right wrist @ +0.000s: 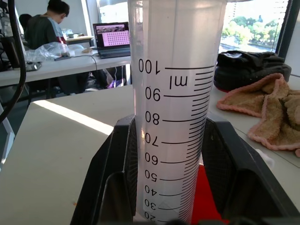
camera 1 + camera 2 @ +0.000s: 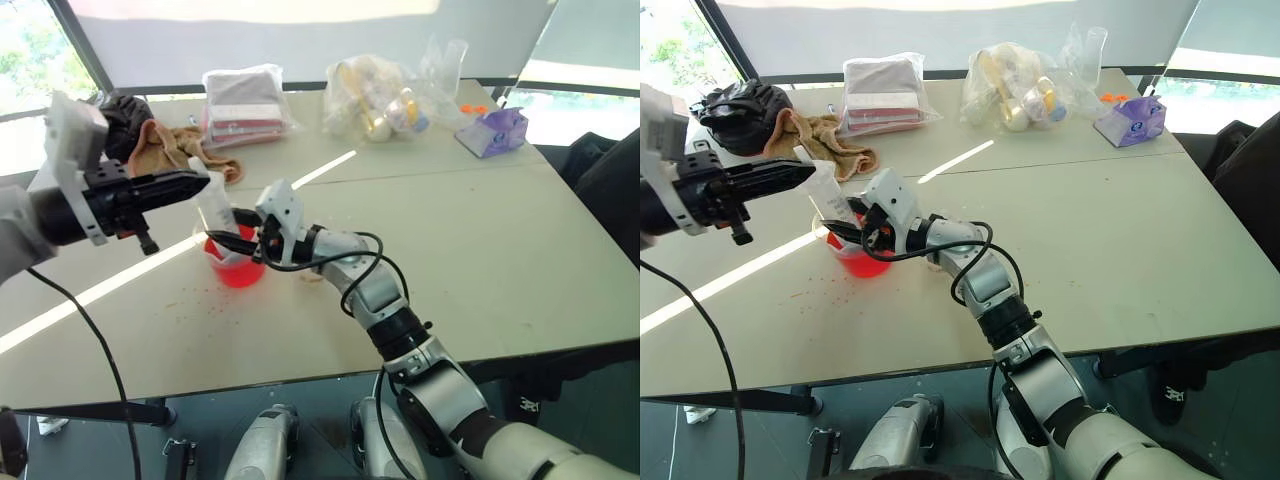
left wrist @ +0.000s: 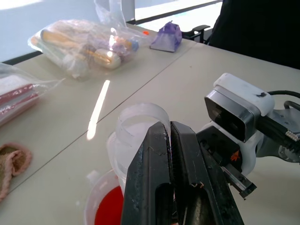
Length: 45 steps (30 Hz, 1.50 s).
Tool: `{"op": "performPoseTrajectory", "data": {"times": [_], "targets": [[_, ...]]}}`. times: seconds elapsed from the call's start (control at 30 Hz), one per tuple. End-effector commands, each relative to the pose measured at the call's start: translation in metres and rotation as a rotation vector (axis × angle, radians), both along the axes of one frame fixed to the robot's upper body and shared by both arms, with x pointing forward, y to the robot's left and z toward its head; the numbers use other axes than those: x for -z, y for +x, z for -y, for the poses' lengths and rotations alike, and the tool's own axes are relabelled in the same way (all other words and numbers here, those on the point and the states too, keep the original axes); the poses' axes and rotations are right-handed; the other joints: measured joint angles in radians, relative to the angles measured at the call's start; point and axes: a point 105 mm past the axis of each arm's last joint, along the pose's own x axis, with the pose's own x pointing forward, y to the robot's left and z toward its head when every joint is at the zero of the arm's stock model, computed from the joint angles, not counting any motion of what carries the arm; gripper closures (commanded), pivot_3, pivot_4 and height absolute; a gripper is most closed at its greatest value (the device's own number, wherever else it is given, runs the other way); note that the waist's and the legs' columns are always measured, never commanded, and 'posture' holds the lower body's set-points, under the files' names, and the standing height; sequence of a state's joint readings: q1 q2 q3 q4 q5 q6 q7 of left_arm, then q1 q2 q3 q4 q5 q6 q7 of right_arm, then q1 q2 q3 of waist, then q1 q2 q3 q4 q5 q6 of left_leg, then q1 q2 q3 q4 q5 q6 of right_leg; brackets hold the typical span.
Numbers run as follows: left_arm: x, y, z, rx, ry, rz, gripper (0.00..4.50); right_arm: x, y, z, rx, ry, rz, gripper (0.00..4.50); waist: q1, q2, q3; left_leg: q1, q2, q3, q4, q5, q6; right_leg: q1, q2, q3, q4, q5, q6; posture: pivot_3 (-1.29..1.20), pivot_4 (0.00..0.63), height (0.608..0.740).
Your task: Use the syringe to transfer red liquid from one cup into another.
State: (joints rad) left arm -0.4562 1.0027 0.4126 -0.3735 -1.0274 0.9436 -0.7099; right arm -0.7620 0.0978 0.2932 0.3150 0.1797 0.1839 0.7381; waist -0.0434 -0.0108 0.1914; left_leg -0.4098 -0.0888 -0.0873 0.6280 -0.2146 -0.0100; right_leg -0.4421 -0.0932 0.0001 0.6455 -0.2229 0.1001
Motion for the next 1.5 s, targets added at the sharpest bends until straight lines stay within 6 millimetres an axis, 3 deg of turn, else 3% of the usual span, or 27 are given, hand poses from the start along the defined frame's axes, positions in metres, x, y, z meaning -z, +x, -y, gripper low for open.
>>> {"op": "performPoseTrajectory", "data": {"times": [0.03,0.57,1.5], "targets": [[-0.009,0.000,0.006,0.001,0.008,0.061,4.46,-0.024,-0.013,-0.009,-0.055,0.051,0.062,3.12,0.000,0.000,0.000,0.000,0.000,0.000,0.000,0.000,0.000,0.000,0.000,0.000,0.000,0.000,0.000,0.00,0.150,0.736],[-0.044,0.005,0.007,-0.031,-0.042,0.185,4.46,-0.019,-0.022,-0.013,-0.121,0.038,-0.033,3.12,0.000,0.000,0.000,0.000,0.000,0.000,0.000,0.000,0.000,0.000,0.000,0.000,0.000,0.000,0.000,0.00,0.150,0.736],[-0.055,0.008,0.003,-0.043,-0.059,0.211,4.46,-0.005,-0.022,-0.013,-0.115,0.016,-0.088,3.12,0.000,0.000,0.000,0.000,0.000,0.000,0.000,0.000,0.000,0.000,0.000,0.000,0.000,0.000,0.000,0.00,0.150,0.736]]}}
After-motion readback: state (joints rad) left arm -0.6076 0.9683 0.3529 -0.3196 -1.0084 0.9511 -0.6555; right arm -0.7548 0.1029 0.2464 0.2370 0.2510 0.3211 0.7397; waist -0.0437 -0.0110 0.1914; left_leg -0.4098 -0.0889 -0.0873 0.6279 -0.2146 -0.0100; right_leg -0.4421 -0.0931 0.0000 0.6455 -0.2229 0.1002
